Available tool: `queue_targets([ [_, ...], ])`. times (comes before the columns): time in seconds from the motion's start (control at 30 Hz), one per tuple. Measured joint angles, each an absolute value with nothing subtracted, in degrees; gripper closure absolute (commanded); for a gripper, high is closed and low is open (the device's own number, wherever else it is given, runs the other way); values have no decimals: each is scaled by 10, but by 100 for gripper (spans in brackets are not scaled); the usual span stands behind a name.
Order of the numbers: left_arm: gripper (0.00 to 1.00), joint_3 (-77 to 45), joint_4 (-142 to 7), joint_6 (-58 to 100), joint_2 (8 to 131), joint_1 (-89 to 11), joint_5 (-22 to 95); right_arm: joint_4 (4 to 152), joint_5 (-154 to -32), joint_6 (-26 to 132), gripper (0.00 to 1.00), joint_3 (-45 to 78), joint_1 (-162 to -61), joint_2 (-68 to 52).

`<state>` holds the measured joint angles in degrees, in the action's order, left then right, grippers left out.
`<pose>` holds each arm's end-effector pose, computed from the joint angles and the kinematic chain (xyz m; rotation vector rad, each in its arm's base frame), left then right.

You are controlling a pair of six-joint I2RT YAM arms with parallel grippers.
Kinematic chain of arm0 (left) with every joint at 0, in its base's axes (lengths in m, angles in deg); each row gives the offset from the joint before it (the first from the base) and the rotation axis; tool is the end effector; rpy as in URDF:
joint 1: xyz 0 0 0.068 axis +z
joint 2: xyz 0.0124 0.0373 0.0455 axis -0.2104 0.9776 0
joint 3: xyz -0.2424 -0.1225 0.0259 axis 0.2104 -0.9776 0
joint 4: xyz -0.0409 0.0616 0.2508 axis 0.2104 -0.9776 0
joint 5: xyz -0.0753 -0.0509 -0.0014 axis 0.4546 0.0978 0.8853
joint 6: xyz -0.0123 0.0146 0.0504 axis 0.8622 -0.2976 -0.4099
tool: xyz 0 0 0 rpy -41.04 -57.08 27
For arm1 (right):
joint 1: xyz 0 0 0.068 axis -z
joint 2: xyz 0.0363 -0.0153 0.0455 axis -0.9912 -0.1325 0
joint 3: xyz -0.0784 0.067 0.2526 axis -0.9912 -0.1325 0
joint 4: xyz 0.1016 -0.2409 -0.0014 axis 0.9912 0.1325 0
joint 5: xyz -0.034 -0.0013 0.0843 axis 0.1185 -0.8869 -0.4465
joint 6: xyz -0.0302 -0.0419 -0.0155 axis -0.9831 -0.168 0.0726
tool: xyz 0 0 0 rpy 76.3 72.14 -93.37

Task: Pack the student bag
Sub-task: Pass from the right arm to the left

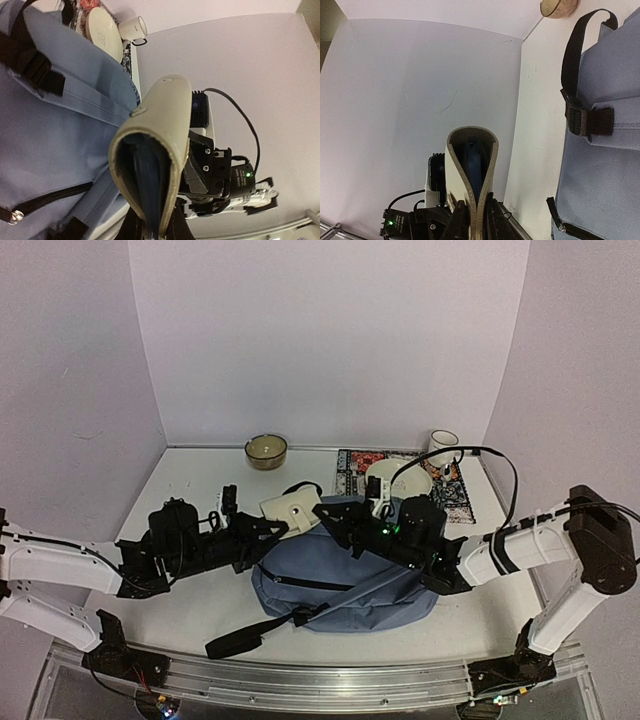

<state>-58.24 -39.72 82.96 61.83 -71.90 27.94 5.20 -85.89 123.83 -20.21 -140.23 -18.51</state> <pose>0.1301 -0.2228 0.2408 -0.2538 2.0195 -1.6390 0.1735 0.2766 0.2552 0.2545 1.5052 2.0050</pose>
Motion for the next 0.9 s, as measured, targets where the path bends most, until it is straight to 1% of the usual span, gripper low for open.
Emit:
queue_targets([
  [0.07, 100, -591, -394, 827, 611, -721, 276, 54, -869, 1231, 69, -202, -1403, -186],
  [0.2, 100, -615, -389, 826, 594, -723, 259, 107, -887, 1192, 53, -202, -1405, -182],
  [0.23, 100, -622, -389, 826, 591, -723, 253, 134, -890, 1178, 47, -200, -1406, -178],
  [0.3, 100, -638, -390, 825, 585, -721, 241, 199, -893, 1141, 41, -192, -1406, -165],
  [0.5, 100, -669, -423, 817, 558, -696, 231, 408, -892, 1004, 31, -124, -1406, -135],
  [0.63, 100, -675, -457, 807, 531, -644, 252, 539, -875, 899, 23, -79, -1406, -129],
  [0.73, 100, -676, -495, 795, 500, -606, 267, 646, -850, 819, 18, -32, -1406, -137],
  [0.8, 100, -674, -542, 780, 472, -591, 269, 698, -832, 774, 15, -6, -1409, -146],
  [0.9, 100, -652, -630, 754, 447, -584, 259, 769, -802, 710, 13, 29, -1416, -165],
])
